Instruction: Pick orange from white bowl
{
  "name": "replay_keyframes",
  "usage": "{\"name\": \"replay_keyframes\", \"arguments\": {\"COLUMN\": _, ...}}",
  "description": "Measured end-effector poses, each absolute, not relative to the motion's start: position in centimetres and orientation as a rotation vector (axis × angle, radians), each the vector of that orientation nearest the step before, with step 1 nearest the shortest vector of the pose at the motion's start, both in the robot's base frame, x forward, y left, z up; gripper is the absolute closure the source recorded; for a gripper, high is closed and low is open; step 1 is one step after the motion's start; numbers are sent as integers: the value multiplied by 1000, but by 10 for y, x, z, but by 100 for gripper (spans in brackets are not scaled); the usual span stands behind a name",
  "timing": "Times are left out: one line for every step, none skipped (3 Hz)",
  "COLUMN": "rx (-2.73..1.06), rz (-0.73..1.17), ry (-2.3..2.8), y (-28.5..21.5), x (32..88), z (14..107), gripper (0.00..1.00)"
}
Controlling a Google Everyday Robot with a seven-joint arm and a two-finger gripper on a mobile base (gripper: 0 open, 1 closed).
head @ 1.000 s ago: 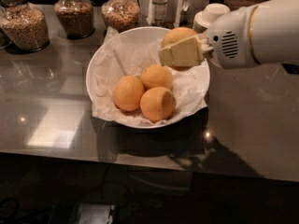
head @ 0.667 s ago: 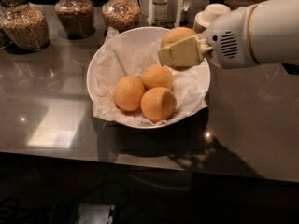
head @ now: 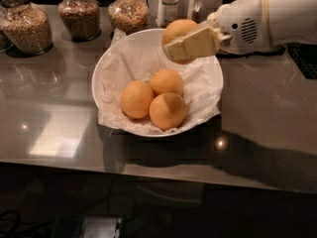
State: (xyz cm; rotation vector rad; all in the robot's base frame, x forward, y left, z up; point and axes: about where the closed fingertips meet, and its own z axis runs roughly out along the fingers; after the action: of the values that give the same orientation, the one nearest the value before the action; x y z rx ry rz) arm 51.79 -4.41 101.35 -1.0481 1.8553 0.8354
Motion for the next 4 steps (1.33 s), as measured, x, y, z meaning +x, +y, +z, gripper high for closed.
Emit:
{"name": "replay_keyframes", "arguments": {"rx": -1251, "rz": 904, "ry": 1684, "y": -53, "x": 535, "z": 1022, "gripper": 100}}
{"name": "replay_keyframes", "arguments": {"rx": -1321, "rz": 893, "ry": 1622, "y": -60, "x": 524, "z": 1046, "gripper": 100}}
{"name": "replay_keyframes", "arguments": {"rx": -1321, "rz": 893, "ry": 1623, "y": -60, "x": 524, "z": 1046, "gripper": 100}}
{"name": "replay_keyframes", "arguments": {"rx": -1293, "rz": 884, "ry": 1606, "y": -65, "x": 503, "z": 1047, "gripper": 100}}
